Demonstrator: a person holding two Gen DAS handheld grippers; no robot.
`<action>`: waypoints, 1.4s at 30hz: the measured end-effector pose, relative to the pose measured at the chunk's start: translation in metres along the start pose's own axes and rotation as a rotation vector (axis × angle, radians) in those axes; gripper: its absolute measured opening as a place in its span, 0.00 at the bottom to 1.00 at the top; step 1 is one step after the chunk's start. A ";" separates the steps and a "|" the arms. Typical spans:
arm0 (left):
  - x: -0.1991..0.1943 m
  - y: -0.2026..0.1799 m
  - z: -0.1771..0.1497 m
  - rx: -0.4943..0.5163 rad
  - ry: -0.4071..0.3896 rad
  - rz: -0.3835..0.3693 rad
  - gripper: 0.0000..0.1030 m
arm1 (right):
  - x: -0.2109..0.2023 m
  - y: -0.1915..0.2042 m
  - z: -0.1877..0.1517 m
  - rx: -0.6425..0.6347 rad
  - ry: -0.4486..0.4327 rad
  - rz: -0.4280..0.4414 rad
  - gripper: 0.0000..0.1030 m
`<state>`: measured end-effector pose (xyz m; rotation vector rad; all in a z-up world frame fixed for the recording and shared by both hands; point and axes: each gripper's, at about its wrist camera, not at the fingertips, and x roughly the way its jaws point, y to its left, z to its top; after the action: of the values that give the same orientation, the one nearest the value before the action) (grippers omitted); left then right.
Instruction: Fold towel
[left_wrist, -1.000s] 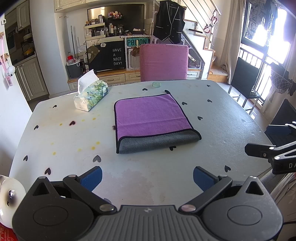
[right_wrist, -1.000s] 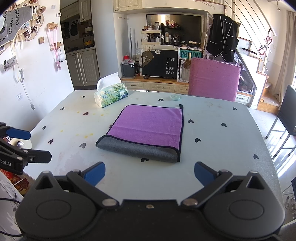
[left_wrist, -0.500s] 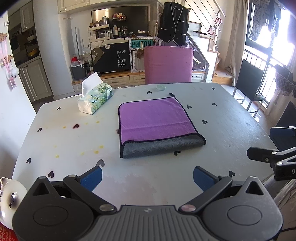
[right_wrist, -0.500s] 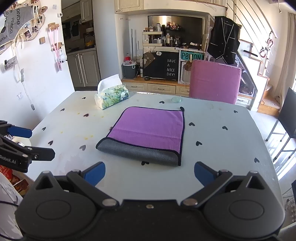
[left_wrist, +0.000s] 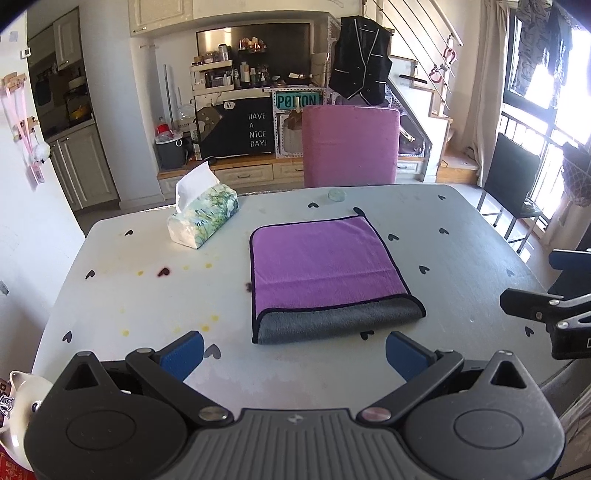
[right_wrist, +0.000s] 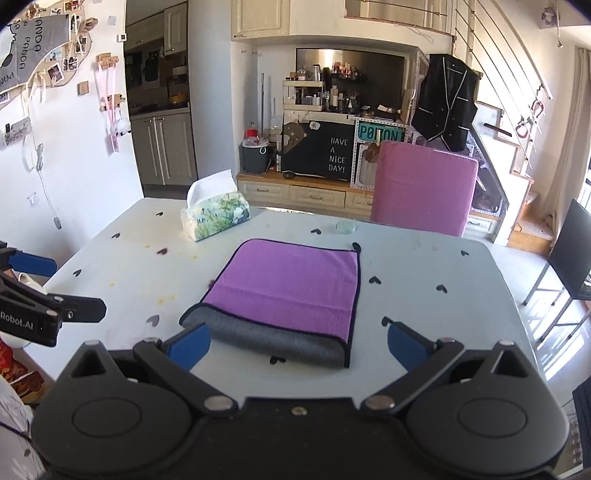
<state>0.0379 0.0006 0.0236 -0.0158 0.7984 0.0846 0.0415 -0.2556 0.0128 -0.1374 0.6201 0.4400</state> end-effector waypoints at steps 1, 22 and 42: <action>0.002 0.001 0.002 -0.004 0.000 0.002 1.00 | 0.001 0.000 0.002 -0.002 0.000 0.000 0.99; 0.048 0.023 0.052 -0.045 -0.010 0.081 1.00 | 0.045 -0.013 0.053 -0.014 0.005 0.036 0.99; 0.124 0.041 0.085 -0.063 0.018 0.086 1.00 | 0.126 -0.032 0.079 0.045 0.027 0.064 0.99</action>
<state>0.1813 0.0537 -0.0048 -0.0419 0.8146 0.1912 0.1888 -0.2198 0.0022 -0.0814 0.6614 0.4863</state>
